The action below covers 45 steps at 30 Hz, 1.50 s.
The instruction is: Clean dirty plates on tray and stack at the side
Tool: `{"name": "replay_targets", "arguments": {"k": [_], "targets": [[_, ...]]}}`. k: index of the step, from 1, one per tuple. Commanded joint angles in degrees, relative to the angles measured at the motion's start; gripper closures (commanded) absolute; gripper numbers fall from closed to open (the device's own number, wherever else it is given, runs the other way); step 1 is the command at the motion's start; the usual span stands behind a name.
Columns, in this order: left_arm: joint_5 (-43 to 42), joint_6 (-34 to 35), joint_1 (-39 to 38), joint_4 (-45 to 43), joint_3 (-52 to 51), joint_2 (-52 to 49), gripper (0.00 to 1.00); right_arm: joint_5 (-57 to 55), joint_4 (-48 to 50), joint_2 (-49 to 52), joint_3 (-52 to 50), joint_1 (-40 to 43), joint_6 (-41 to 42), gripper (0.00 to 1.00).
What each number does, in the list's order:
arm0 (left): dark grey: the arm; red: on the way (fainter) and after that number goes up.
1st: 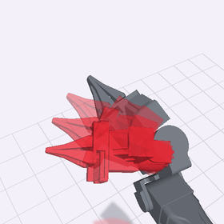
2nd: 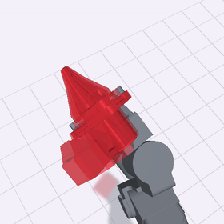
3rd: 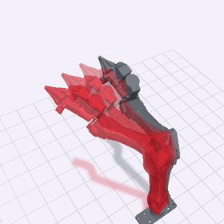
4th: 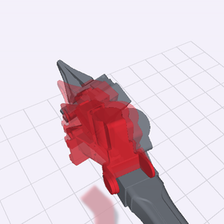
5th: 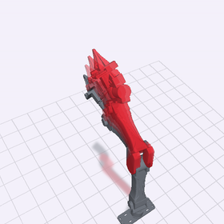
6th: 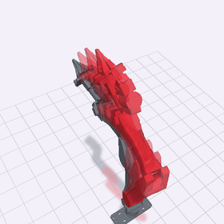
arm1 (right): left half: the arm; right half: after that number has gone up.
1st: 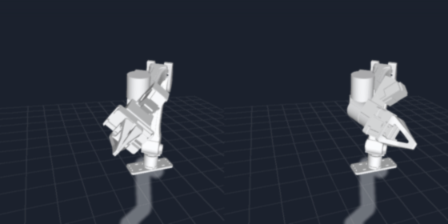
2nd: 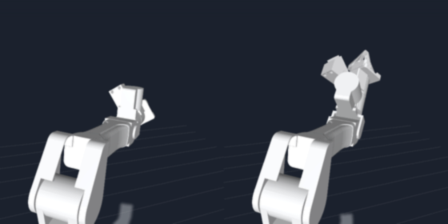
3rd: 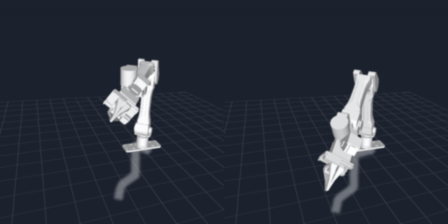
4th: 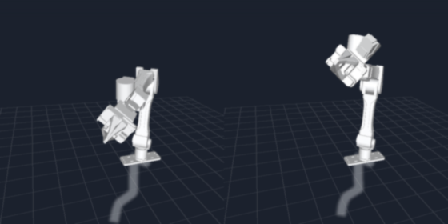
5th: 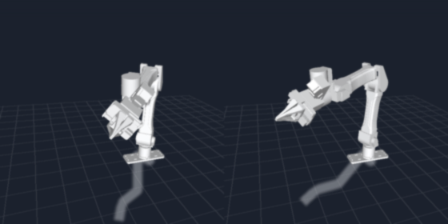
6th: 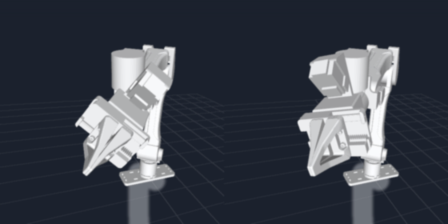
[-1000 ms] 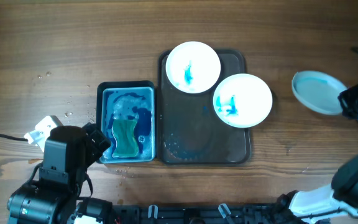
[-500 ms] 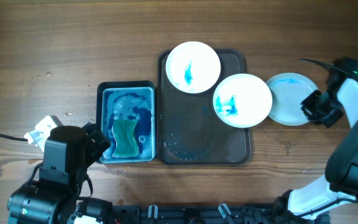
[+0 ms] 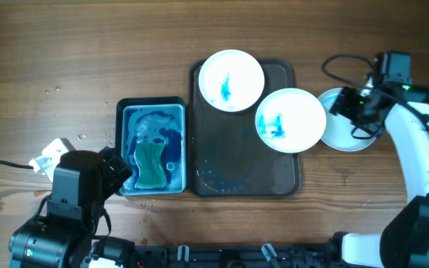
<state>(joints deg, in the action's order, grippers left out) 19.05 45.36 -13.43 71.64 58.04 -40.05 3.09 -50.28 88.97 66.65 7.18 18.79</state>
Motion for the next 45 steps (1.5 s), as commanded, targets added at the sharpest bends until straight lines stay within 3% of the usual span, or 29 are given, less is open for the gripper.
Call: {"name": "replay_targets", "arguments": {"k": [1,5,7,12,16,26,32,35,41,44,45], "targets": [[1.11,0.74,0.22,-0.20,0.57,0.26,0.00,1.22,2.54,1.33,-3.06,-1.77,-3.61,0.21],[1.11,0.74,0.22,-0.20,0.57,0.26,0.00,-2.60,7.96,3.45,-6.27,-1.75,-2.89,0.28],[1.11,0.74,0.22,-0.20,0.57,0.26,0.00,-0.46,10.60,4.35,-8.11,-1.77,-3.89,0.36],[1.11,0.74,0.22,-0.20,0.57,0.26,0.00,4.66,14.67,6.01,-12.66,-1.77,-4.07,0.62],[1.11,0.74,0.22,-0.20,0.57,0.26,0.00,4.83,14.56,5.35,-12.98,-1.77,-5.27,0.96],[1.11,0.74,0.22,-0.20,0.57,0.26,0.00,9.99,6.67,-7.63,-12.13,-2.51,-5.31,0.96],[1.11,0.74,0.22,-0.20,0.57,0.26,0.00,11.54,1.33,-11.72,-13.11,-10.84,-5.27,0.96],[1.11,0.74,0.22,-0.24,0.57,0.26,0.00,11.28,4.13,-10.78,-16.74,-17.73,-2.89,0.96],[-0.35,1.90,0.22,-0.98,0.57,0.26,0.00,4.31,17.00,-7.04,-26.77,-26.47,12.96,0.96],[-7.72,1.84,0.22,-2.29,0.57,0.26,0.00,4.33,20.57,-6.03,-27.41,-26.49,12.17,0.93],[-10.80,1.81,0.22,-3.54,0.55,0.26,0.00,4.35,20.94,-6.05,-27.04,-26.45,10.21,0.85]]}}
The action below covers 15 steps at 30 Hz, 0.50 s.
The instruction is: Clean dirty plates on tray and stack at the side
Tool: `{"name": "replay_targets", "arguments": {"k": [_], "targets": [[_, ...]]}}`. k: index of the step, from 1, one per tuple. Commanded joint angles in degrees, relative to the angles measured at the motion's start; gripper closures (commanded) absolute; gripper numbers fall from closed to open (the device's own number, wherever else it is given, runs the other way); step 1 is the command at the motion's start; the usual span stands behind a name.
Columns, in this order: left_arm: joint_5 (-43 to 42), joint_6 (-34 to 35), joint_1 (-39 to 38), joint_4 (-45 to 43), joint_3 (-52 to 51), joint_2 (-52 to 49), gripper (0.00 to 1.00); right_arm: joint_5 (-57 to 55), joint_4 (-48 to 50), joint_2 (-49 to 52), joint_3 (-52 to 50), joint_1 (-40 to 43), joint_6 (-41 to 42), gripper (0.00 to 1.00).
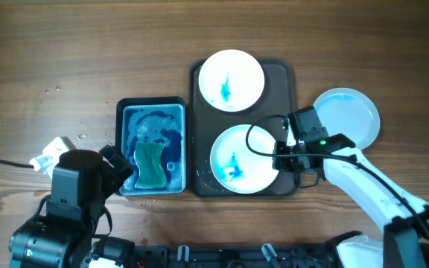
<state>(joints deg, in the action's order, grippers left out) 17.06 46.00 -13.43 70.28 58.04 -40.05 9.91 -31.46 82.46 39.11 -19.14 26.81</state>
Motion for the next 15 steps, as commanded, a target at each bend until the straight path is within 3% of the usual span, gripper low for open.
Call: {"name": "replay_targets", "arguments": {"k": [1,2,3,5,8,15], "targets": [[-10.56,0.87,0.22,-2.91,0.46,0.17,0.00,-2.49,1.81,0.20,1.05,-0.13,0.72,0.78],[-12.81,0.72,0.20,-3.43,0.26,-0.04,0.00,-2.49,1.05,-0.09,1.95,-0.13,-1.01,0.71],[-13.60,0.72,0.20,-3.43,0.11,-0.31,0.03,-2.49,0.15,-0.48,2.73,-0.13,-1.66,0.69],[-14.60,0.74,0.17,-2.43,-0.87,-2.08,0.19,-2.56,-3.10,-2.12,5.81,-0.13,-3.19,0.68],[-14.47,0.70,0.15,-1.81,-3.30,-5.51,0.33,-2.67,-7.08,-5.27,9.66,-0.13,-4.79,0.68],[-15.15,-2.73,0.13,-5.79,-11.50,-20.02,0.32,-2.47,-11.56,-14.03,12.55,-0.13,-5.84,0.68]]}}
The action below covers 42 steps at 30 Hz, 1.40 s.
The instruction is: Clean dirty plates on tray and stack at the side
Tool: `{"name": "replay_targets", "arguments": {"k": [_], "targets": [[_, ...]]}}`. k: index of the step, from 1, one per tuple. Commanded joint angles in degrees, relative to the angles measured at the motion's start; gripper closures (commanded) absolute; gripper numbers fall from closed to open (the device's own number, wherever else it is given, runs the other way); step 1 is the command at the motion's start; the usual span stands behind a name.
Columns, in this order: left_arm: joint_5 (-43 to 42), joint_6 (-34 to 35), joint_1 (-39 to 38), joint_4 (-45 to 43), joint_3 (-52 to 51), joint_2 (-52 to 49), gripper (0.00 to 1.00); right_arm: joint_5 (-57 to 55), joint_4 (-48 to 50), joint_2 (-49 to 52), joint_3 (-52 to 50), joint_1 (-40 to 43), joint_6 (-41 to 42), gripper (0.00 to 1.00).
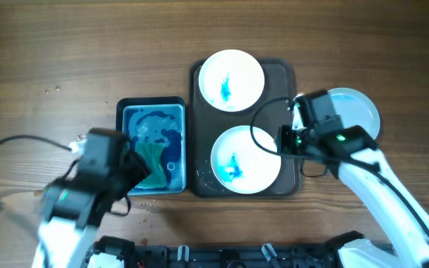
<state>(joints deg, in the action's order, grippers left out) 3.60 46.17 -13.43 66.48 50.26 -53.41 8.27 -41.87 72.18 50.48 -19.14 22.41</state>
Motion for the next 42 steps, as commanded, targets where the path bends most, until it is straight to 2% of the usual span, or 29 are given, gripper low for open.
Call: {"name": "replay_targets", "arguments": {"k": [1,6,10,13,14,21,22,24,25,27,28,30,34,38,39,41,42], "targets": [[-2.32,-4.68,0.04,-3.61,-4.44,-9.53,0.33,-0.83,-1.38,-4.28,1.18,-0.13,-1.42,0.68],[-5.66,-12.52,-1.40,-10.84,-5.38,-23.43,0.33,-0.83,-2.32,-4.79,1.16,-0.13,-1.29,0.67],[-3.74,-13.42,-1.84,-14.80,-5.38,-34.99,0.48,-0.81,-2.60,-4.79,1.16,-0.13,-1.25,0.68],[-6.82,-13.38,-1.84,-18.69,-5.31,-44.22,0.88,-0.83,-2.71,-4.79,1.16,-0.13,-1.25,0.68],[-8.68,-13.42,-1.84,-19.52,-5.27,-45.81,0.96,-0.83,-2.75,-4.79,1.16,-0.13,-1.25,0.68],[-8.92,-15.19,-0.94,-13.94,1.14,-45.68,0.96,-0.83,-3.04,-4.79,1.16,-0.13,-1.25,0.67],[-8.92,-15.72,-0.74,-12.57,2.73,-44.94,0.94,-0.83,-3.06,-4.79,1.16,-0.13,-1.27,0.68],[-8.87,-16.00,-0.42,-10.27,5.62,-43.23,0.80,-0.83,-3.26,-4.79,1.16,-0.13,-1.22,0.68],[-8.87,-16.00,-0.20,-9.62,7.34,-41.77,0.67,-0.83,-3.43,-4.79,1.16,-0.13,-1.22,0.67],[-8.66,-15.98,-0.20,-10.19,7.89,-40.61,0.51,-0.83,-3.67,-4.79,1.16,-0.13,-1.25,0.67],[-7.82,-15.98,-0.20,-10.82,7.87,-40.22,0.47,-0.83,-3.85,-4.79,1.16,-0.13,-1.25,0.68],[-3.93,-15.98,-0.22,-11.69,7.69,-40.30,0.47,-0.83,-4.02,-4.79,1.16,-0.13,-1.22,0.67],[2.97,-16.02,-0.22,-19.04,3.89,-41.35,0.47,-0.85,-3.98,-4.79,1.16,-0.13,-0.76,0.68],[2.97,-15.96,-0.22,-28.17,-1.73,-43.95,0.59,-0.83,-3.87,-4.79,1.16,-0.13,0.26,0.67],[2.95,-15.96,-0.22,-29.92,-2.99,-44.54,0.66,-0.81,-3.91,-4.79,1.16,-0.13,0.26,0.68],[3.65,-15.98,-0.15,-31.19,-3.87,-45.22,0.96,-0.83,-4.02,-4.79,1.16,-0.13,0.24,0.67],[3.82,-15.98,-0.15,-31.17,-3.72,-45.22,0.96,-0.83,-4.07,-4.79,1.16,-0.13,0.24,0.67]]}}
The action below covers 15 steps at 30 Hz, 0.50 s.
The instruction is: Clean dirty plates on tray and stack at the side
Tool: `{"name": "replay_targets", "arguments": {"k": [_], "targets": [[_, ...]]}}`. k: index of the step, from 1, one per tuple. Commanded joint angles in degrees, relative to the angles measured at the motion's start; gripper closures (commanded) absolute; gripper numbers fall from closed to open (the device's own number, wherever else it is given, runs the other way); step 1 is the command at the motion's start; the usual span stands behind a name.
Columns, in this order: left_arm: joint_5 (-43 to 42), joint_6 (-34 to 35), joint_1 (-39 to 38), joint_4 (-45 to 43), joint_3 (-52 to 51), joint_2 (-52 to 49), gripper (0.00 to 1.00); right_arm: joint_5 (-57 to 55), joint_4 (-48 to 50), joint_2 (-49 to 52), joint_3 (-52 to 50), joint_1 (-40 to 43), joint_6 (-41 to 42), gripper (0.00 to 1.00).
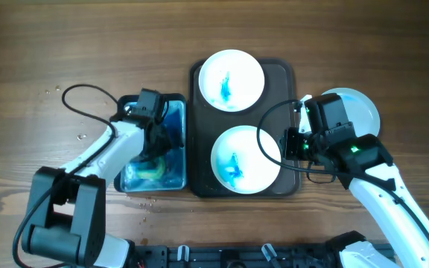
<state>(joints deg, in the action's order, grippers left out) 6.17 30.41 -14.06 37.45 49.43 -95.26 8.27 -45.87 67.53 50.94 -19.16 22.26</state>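
Two white plates smeared with blue lie on the dark tray [199, 179]: one at the far end [232, 80], one at the near end [240, 160]. My right gripper [284, 144] sits at the right rim of the near plate and looks shut on it. A clean white plate [360, 112] lies on the table right of the tray, partly under my right arm. My left gripper [153, 141] reaches down into the blue tub [125, 182], right over the green sponge [151, 170]. Its fingers are hidden by the wrist.
The tub holds blue-tinted water and stands against the tray's left side. Water drops spot the wood left of the tub and in front of it. Cables loop over both arms.
My left arm has stretched further into the tub, its gripper now lower over the sponge. My right gripper stays at the near plate's rim, and that plate has not moved.
First one dirty plate lay across the tray's right edge, my right gripper was by the clean plate, and my left arm was parked. Then that plate lay at the tray's near end with my right gripper at its rim. My left arm then reached the tub, now the sponge.
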Motion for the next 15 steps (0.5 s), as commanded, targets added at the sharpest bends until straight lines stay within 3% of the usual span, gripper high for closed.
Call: {"name": "replay_targets", "arguments": {"k": [1,5,8,10,15], "targets": [[1.20,-0.22,0.48,-1.86,-2.47,-3.17,0.96,-0.81,-0.07,-0.13,0.70,-0.11,0.42,0.68],[1.16,-0.22,0.48,4.28,2.51,-0.92,0.93,-0.81,-0.07,-0.13,0.70,-0.11,0.42,0.68],[0.74,-0.20,0.46,11.21,6.86,1.27,0.60,-0.83,-0.07,-0.13,0.70,-0.11,0.39,0.68],[0.72,-0.20,0.42,15.93,8.81,2.75,0.49,-0.83,-0.20,-0.13,0.70,-0.11,0.42,0.68],[-0.35,0.04,0.42,20.96,8.61,3.74,0.43,-0.87,-0.72,-0.13,0.70,-0.11,0.35,0.67]]}}
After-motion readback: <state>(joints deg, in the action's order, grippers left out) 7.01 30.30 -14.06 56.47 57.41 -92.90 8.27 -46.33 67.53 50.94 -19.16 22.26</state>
